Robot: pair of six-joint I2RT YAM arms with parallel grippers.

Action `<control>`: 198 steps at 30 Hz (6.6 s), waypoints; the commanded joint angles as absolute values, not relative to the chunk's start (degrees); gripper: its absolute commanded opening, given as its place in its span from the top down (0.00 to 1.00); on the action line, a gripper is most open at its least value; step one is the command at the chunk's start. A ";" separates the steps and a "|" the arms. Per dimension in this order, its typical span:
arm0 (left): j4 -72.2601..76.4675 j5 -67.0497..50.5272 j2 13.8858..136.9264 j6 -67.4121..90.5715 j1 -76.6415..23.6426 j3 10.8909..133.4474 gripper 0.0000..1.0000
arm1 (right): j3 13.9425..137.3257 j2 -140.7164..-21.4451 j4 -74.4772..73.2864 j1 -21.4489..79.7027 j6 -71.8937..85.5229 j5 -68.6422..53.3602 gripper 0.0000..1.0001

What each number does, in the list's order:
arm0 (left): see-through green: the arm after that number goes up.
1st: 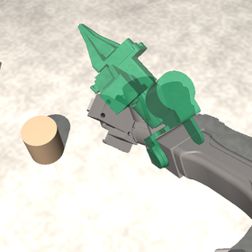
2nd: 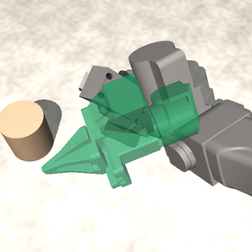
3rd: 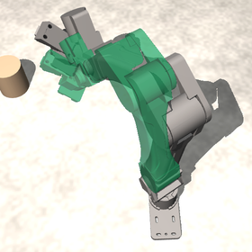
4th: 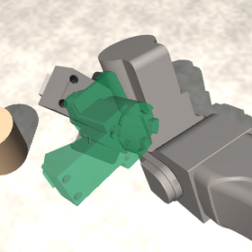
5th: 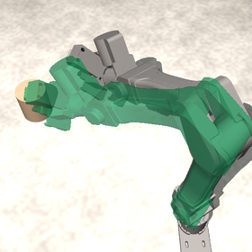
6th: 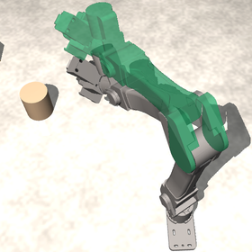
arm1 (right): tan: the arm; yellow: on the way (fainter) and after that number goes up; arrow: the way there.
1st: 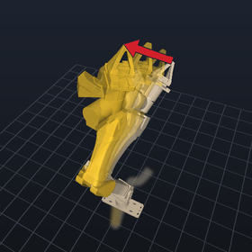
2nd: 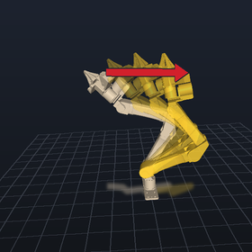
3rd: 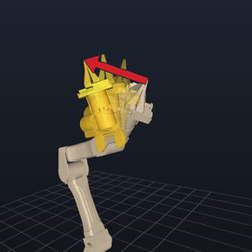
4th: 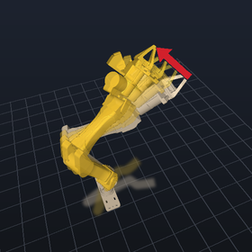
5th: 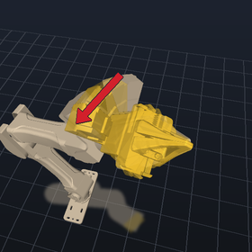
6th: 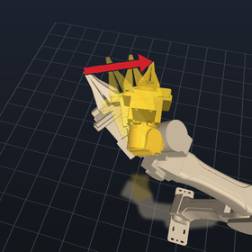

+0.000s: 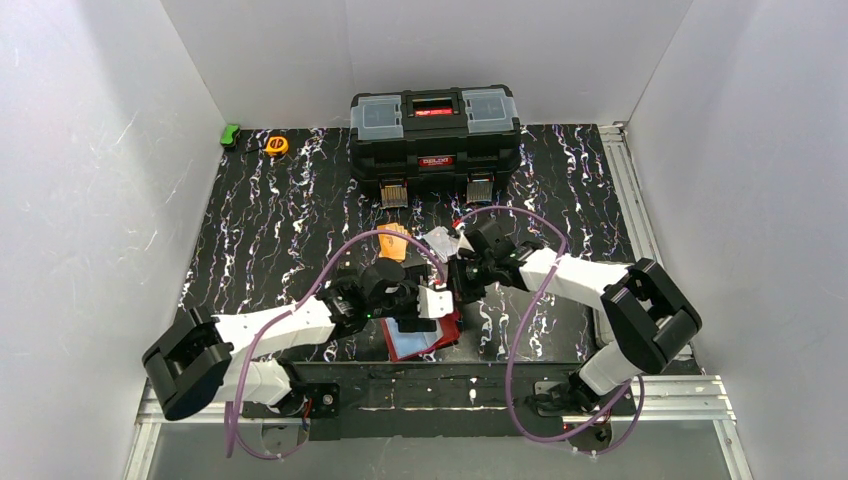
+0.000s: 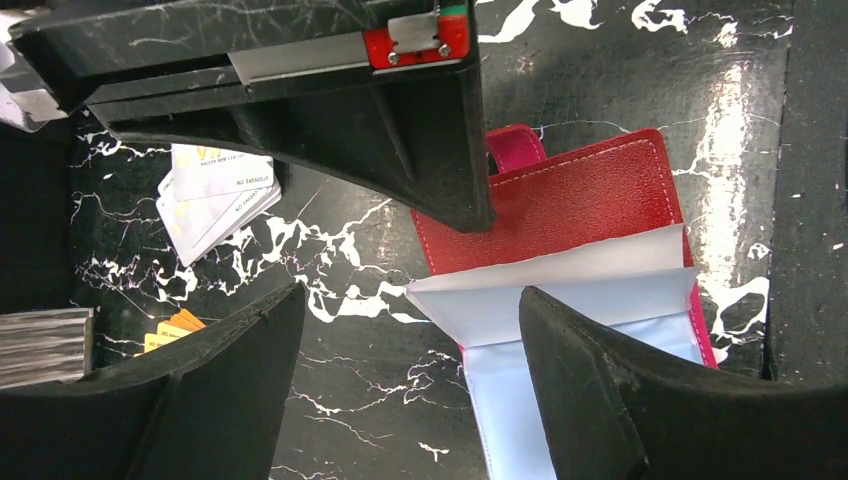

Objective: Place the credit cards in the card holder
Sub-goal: Open the card holder at the center of the board, then pick up the credit card from the center of the board.

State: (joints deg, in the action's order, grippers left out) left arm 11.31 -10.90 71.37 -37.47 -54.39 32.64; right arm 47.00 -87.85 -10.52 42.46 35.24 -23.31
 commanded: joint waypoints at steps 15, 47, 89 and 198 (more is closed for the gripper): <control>12.83 -2.97 82.04 -29.20 -53.51 35.12 0.28 | 42.89 -73.18 -10.39 43.42 31.81 -18.76 0.99; -2.95 -11.45 65.63 -34.19 -46.03 38.35 0.15 | 49.22 -92.94 -15.42 47.76 30.61 -14.30 0.99; 11.82 -23.11 72.27 -49.84 -47.54 27.32 0.21 | 47.65 -91.88 -14.09 49.49 32.07 -13.01 0.99; -3.58 -39.21 82.29 -71.96 7.14 37.25 0.26 | 94.76 -132.37 -2.86 51.68 55.67 -21.61 0.40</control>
State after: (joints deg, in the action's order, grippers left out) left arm -4.49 -38.79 81.82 -71.96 7.49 35.73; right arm 93.19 -129.99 -4.69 51.70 54.13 -22.92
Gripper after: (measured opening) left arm 0.740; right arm 0.608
